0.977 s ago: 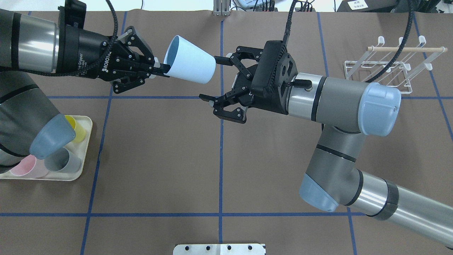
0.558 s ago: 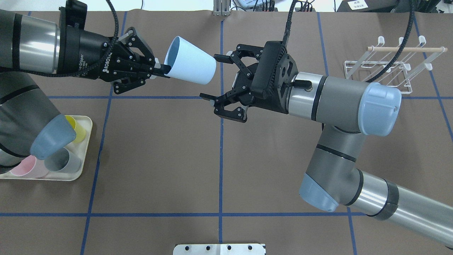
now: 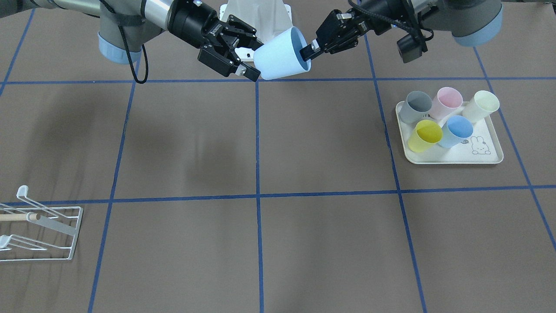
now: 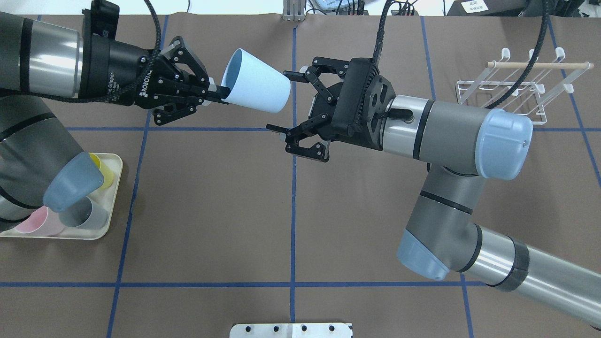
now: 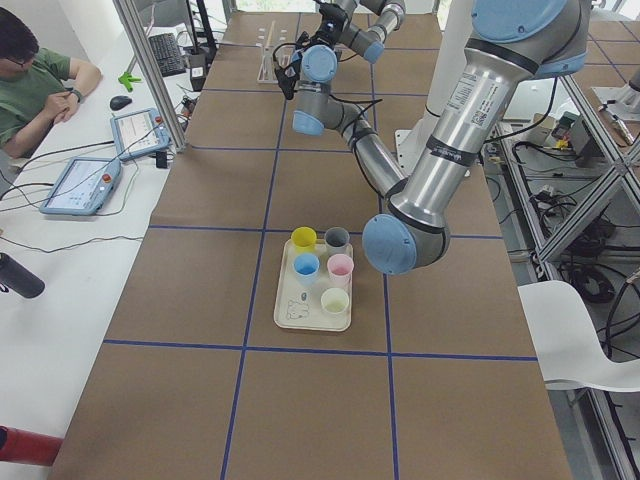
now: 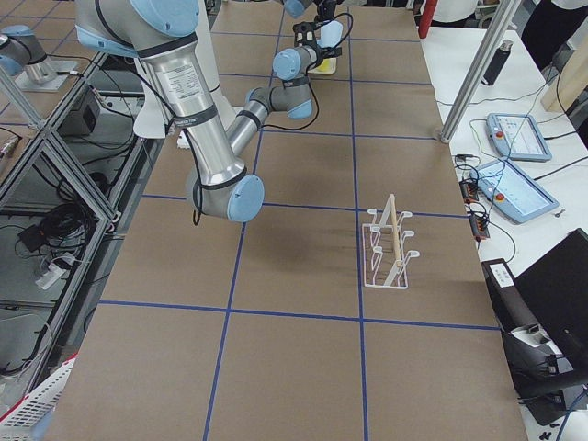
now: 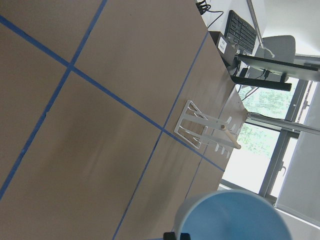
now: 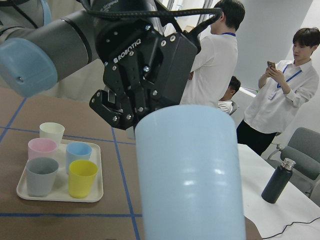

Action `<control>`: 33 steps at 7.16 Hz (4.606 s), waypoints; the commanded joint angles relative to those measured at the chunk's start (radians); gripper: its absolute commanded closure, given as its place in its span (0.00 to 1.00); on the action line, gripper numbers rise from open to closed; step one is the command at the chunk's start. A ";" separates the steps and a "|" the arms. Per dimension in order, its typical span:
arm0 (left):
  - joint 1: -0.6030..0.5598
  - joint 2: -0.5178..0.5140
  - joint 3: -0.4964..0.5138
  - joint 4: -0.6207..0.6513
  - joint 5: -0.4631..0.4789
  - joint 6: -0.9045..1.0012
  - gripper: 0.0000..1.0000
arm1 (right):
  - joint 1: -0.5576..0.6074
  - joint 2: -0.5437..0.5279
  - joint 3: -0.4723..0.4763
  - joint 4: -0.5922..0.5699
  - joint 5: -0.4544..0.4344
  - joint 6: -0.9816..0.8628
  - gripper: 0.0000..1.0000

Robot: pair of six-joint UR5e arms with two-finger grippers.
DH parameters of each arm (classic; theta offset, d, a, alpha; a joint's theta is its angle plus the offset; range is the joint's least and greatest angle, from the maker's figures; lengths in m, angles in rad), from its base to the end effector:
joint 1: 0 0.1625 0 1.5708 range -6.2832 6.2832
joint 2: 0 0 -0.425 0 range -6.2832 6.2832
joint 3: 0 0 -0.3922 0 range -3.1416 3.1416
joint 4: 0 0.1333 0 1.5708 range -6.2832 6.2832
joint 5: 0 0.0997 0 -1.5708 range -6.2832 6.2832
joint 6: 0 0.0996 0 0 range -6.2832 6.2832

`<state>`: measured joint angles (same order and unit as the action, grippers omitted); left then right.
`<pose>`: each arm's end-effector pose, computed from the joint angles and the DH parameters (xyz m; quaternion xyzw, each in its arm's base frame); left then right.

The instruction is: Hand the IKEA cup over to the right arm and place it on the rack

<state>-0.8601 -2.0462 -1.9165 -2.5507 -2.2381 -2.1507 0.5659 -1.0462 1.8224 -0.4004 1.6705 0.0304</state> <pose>0.2818 -0.4372 0.1384 -0.0981 0.7616 -0.1941 0.6105 -0.3967 -0.3982 0.1265 0.7037 -0.4330 -0.2995 0.4772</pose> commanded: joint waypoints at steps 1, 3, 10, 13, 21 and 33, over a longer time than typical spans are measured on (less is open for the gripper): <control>0.003 -0.003 0.004 0.001 0.000 0.000 1.00 | 0.000 0.000 0.000 0.000 0.000 -0.007 0.10; 0.009 -0.017 0.014 0.003 0.002 0.002 1.00 | 0.000 0.000 0.000 0.000 -0.001 -0.007 0.10; 0.013 -0.025 0.028 0.003 0.003 0.018 1.00 | 0.002 0.000 -0.002 -0.011 -0.003 -0.007 0.30; 0.015 -0.026 0.030 0.003 0.002 0.020 1.00 | 0.002 0.000 -0.005 -0.014 -0.008 -0.006 0.38; -0.045 0.041 0.011 0.004 -0.008 0.144 0.00 | 0.069 -0.002 0.053 -0.240 -0.005 0.005 0.46; -0.277 0.571 0.008 0.196 -0.011 1.212 0.00 | 0.474 -0.038 0.153 -1.127 -0.033 -0.799 0.53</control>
<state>-1.1340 -1.4821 -1.9080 -2.3520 -2.2481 -0.9456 0.9948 -1.0807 1.9795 -1.4555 1.6583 -0.6014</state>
